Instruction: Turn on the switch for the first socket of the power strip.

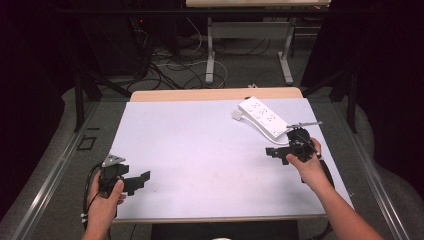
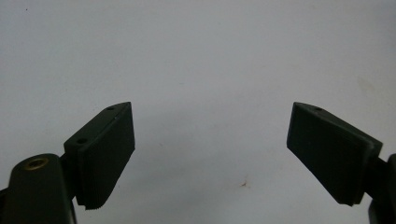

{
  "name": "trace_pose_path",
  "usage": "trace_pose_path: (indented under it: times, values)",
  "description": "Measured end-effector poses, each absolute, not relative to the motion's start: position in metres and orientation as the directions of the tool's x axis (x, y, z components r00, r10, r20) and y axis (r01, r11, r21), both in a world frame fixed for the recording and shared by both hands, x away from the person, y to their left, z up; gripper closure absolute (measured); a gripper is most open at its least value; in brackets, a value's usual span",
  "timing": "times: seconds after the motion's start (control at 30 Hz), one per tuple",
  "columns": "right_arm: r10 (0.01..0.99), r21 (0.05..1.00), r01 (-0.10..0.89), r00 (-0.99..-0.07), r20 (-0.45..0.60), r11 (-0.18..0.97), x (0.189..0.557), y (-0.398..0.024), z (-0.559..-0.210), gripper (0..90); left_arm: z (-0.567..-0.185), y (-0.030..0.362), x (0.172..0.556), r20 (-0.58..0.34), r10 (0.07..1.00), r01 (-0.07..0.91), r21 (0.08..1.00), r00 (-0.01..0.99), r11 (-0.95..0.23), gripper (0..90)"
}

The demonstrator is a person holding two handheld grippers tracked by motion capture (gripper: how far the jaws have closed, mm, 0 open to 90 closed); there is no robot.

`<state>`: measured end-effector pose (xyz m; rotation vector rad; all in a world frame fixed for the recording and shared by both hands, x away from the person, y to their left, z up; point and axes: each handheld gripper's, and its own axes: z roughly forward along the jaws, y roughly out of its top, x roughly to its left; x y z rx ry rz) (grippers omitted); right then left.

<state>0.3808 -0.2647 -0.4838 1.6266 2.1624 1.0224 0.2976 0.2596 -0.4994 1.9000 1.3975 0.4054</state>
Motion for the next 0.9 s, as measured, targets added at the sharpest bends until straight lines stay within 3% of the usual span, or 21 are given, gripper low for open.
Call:
trace_pose_path:
  times: [0.9]
  values:
    - [0.928, 0.627, 0.771, -0.305, 0.213, 0.109, 0.325, -0.295, -0.503, 0.0, -0.500, 0.258, 0.298, -0.152, 0.918, 0.689, 0.707, 0.367, -0.158, 15.2]
